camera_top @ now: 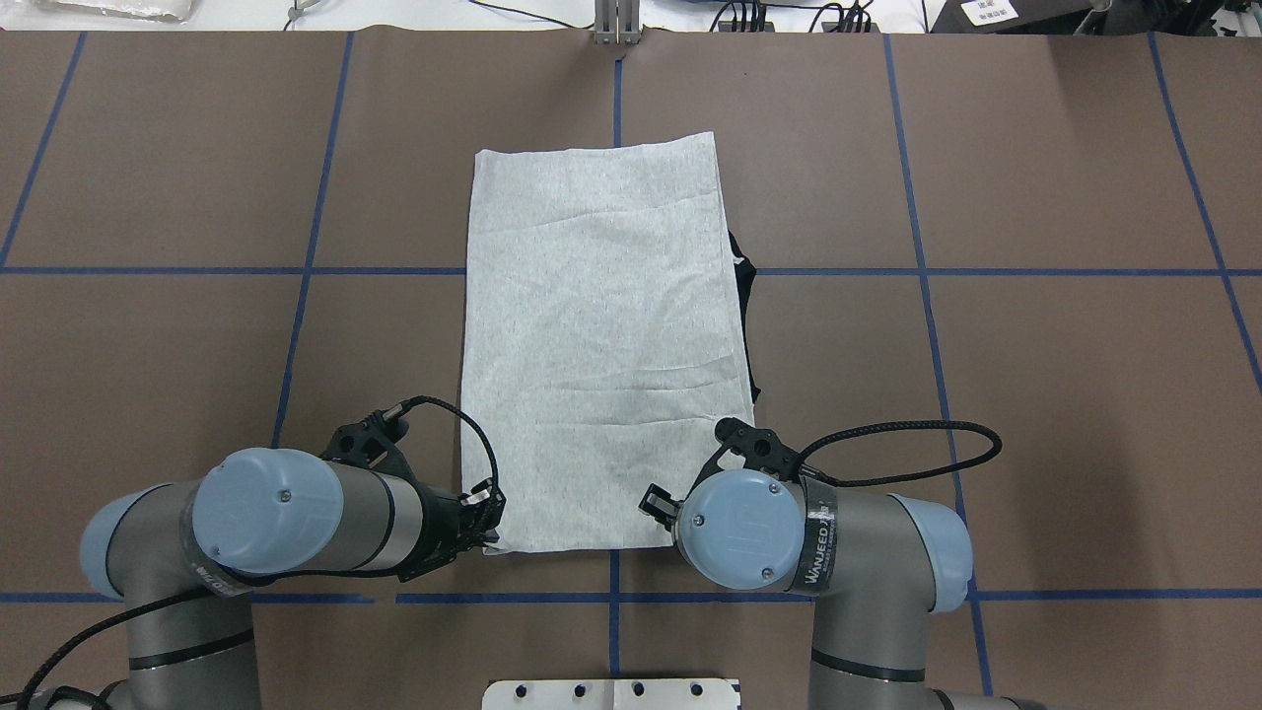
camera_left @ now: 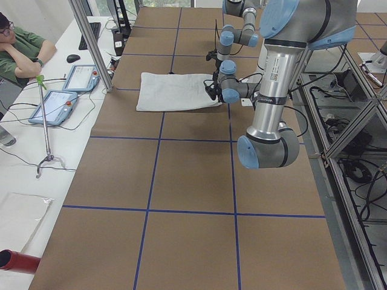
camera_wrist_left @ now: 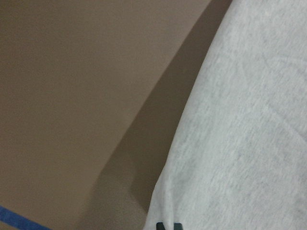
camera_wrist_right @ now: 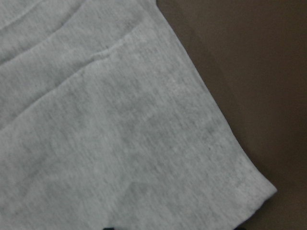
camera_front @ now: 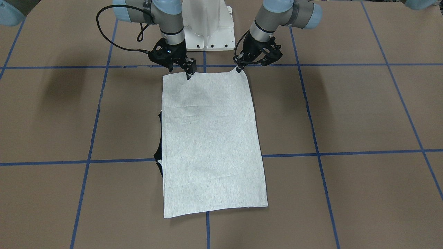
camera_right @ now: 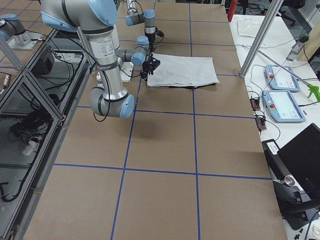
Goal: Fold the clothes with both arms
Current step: 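Grasp both near shirt corners with the left and right grippers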
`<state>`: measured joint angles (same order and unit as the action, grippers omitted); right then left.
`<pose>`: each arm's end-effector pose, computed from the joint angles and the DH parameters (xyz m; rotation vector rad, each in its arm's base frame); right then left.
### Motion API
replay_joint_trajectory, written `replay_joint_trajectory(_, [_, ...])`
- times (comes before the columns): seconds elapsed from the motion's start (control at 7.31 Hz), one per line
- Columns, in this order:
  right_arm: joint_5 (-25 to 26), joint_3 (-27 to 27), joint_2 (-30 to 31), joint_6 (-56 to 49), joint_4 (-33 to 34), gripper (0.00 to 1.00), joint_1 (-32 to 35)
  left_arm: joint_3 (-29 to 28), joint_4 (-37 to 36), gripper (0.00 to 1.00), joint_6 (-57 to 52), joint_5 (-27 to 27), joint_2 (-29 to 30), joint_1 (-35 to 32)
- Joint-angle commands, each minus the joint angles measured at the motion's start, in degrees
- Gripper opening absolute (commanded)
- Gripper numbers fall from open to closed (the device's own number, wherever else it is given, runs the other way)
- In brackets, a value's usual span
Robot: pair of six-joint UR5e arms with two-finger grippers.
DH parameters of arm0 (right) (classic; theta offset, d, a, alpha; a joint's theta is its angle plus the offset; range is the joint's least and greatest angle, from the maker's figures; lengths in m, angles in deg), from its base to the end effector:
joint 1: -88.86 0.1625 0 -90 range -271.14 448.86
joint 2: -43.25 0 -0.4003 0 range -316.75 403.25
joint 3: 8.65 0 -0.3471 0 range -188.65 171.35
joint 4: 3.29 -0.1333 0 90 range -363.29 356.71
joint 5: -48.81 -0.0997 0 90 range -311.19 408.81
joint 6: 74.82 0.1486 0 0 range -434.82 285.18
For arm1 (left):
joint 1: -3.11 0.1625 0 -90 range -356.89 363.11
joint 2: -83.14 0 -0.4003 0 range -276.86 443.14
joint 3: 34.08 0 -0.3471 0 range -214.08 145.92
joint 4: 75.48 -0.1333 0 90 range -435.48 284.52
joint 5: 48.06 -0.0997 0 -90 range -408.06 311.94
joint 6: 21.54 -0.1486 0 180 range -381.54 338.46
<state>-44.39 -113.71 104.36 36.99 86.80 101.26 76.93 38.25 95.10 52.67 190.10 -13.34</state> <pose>-0.5767 -0.2548 0.3100 -0.1172 -0.7685 0.5458 0.5131 -0.2617 0.3133 -0.2675 1.0705 -0.5750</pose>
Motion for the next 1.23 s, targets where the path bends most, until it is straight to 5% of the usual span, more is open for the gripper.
replay_joint_trajectory(0.0, [0.0,0.4,0.0,0.1,0.1,0.88,-0.5,-0.1,0.0,0.00,0.0,-0.1,0.0,-0.1])
replay_joint_trajectory(0.27, [0.0,0.3,0.0,0.3,0.1,0.81,-0.7,0.1,0.0,0.00,-0.1,0.0,0.0,-0.2])
replay_joint_trajectory(0.82, [-0.1,-0.3,-0.1,0.7,0.0,0.16,-0.7,0.1,0.0,0.00,-0.2,0.0,0.0,-0.1])
replay_joint_trajectory(1.09, [-0.1,-1.7,-0.2,0.7,0.1,0.00,-0.7,0.1,-0.1,0.00,-0.1,0.0,0.3,-0.1])
